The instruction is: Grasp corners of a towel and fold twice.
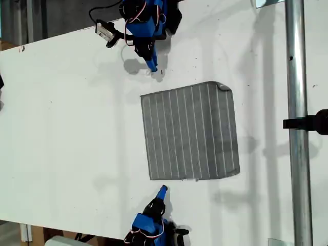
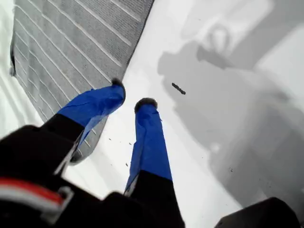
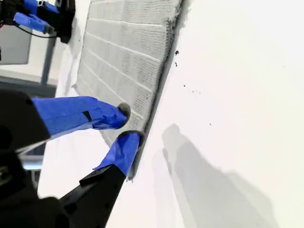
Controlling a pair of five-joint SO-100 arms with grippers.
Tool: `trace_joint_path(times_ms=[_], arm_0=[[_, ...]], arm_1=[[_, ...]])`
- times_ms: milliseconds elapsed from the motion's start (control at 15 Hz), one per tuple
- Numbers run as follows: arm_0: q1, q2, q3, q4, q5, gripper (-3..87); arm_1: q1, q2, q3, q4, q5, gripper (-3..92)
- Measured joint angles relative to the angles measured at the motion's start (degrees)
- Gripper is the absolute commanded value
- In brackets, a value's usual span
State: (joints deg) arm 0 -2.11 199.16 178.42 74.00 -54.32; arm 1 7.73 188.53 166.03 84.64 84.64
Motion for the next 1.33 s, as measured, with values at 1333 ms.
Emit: trace_joint_path(times_ms=[1333], arm_0=[[-9.84,0.09,0.00,-1.85,-30.59,-2.9]], arm_1=[[-1.67,-0.88,-4.66,-22.24,-12.57,-0.2]])
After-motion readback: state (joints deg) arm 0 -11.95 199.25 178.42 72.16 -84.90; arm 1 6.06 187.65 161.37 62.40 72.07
